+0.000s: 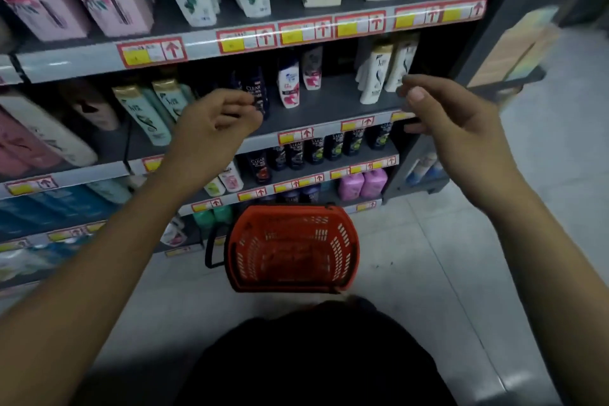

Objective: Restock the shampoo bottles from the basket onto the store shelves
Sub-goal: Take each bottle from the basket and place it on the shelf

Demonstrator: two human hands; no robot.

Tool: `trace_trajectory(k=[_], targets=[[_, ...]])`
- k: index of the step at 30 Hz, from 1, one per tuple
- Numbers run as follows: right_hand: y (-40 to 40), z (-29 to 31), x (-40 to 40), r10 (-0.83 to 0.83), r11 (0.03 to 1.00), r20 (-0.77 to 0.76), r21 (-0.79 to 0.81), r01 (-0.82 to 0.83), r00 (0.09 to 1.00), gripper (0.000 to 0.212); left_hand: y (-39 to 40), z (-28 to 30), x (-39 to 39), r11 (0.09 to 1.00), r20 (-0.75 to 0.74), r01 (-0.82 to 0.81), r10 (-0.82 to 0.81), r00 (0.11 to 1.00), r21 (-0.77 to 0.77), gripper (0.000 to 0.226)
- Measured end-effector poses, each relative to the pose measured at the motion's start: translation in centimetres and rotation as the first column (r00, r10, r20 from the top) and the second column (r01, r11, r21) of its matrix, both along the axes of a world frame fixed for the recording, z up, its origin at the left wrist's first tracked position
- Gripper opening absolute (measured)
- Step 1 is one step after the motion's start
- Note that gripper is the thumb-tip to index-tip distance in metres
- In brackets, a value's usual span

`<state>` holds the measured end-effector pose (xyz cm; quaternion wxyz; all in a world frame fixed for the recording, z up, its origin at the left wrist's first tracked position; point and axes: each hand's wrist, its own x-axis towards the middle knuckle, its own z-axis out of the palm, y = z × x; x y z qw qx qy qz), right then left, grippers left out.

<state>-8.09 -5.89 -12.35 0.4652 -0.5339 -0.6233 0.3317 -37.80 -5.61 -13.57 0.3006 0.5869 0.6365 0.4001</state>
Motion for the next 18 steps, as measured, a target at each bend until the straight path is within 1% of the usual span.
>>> trace_trajectory(k=[3, 5, 7, 9, 10, 13, 15, 18], targets=[[-1.9, -4.3, 0.8, -0.167, 0.982, -0.18, -0.118, 0.147, 0.97, 0.029, -0.1, -2.3, 0.4, 0.996, 0.056, -0.052, 0.056, 0.997, -0.07, 0.029], [-3.3, -6.4, 0.7, -0.247, 0.956, -0.232, -0.219, 0.196, 0.941, 0.029, 0.0, -3.2, 0.6, 0.99, 0.071, -0.087, 0.096, 0.993, -0.112, 0.028], [-4.6, -8.0, 0.4, -0.269, 0.936, -0.254, -0.296, 0.19, 0.929, 0.033, 0.0, -3.9, 0.6, 0.983, 0.08, -0.117, 0.129, 0.988, -0.143, 0.027], [-5.4, -9.0, 0.1, -0.273, 0.924, -0.262, -0.339, 0.177, 0.925, 0.043, 0.1, -4.5, 0.5, 0.974, 0.101, -0.148, 0.166, 0.981, -0.169, 0.027], [-5.5, -9.4, 0.1, -0.279, 0.919, -0.262, -0.353, 0.177, 0.924, 0.043, 0.1, -4.7, 0.4, 0.971, 0.109, -0.16, 0.181, 0.977, -0.18, 0.027], [-5.2, -10.2, 0.0, -0.281, 0.909, -0.254, -0.38, 0.172, 0.925, 0.031, -0.1, -5.4, -0.1, 0.962, 0.123, -0.179, 0.207, 0.97, -0.206, 0.024], [-4.9, -10.4, -0.2, -0.278, 0.905, -0.242, -0.391, 0.169, 0.929, 0.024, -0.2, -5.9, -0.6, 0.952, 0.16, -0.204, 0.243, 0.957, -0.227, 0.022], [-4.1, -10.0, -0.5, -0.279, 0.903, -0.228, -0.394, 0.173, 0.933, 0.022, -0.5, -6.0, -1.1, 0.946, 0.203, -0.207, 0.26, 0.944, -0.248, 0.018]])
